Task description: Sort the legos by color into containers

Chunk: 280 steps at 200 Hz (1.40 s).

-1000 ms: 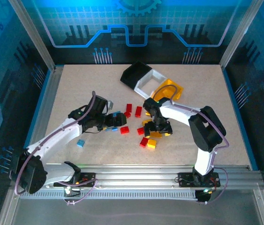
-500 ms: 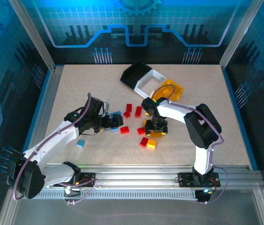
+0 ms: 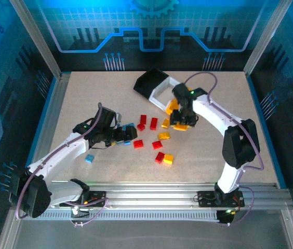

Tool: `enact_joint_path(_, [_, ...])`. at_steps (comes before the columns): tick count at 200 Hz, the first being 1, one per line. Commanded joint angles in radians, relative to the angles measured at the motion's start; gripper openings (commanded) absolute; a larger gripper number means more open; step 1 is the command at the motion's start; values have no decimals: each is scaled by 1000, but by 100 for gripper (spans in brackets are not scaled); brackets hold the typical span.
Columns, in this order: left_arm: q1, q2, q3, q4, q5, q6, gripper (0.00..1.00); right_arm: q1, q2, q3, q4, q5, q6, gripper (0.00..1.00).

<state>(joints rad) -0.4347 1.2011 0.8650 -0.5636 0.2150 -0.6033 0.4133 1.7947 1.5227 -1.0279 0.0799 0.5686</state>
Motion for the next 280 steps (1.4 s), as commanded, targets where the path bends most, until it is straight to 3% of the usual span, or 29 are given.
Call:
enact_joint_path(1, [4,-5,1,-22,18,-4,99,-76,101,167,-70,21,-77,58])
enact_joint_path(46, [-4,-58,-17,-82,2,-6,99,-164,368,532,-135,11,-125,60])
enact_joint_path(72, [-4,-77,-14,-120,-6,7,99,-186,485,674,-166,8,-130,68])
enact_joint_path(110, [-3,-75,-4,-137,-25,23,99,-190,475,725,-190,27,-146,82])
enact_joint_path(135, [-4,-53,-14,-95,-24,9,99,-174,340,607,-185,48,-156,86])
enact_joint_path(157, [-3,-22,-24,-46,-19,-13,99,-127,145,334,-139,-1,-132,86])
enact_joint_path(187, [0,15,-47,30,-1,-48,99,52,-86,-81,-75,-62,-86,87])
enact_joint_path(215, [1,46,-42,59,18,-58,99,220,-208,-347,6,-92,50,87])
enact_joint_path(252, [-1,46,-18,43,21,-56,99,320,-238,-470,107,-81,84,83])
enact_joint_path(280, [-1,17,-34,36,16,-67,99,334,-197,-478,113,-71,59,83])
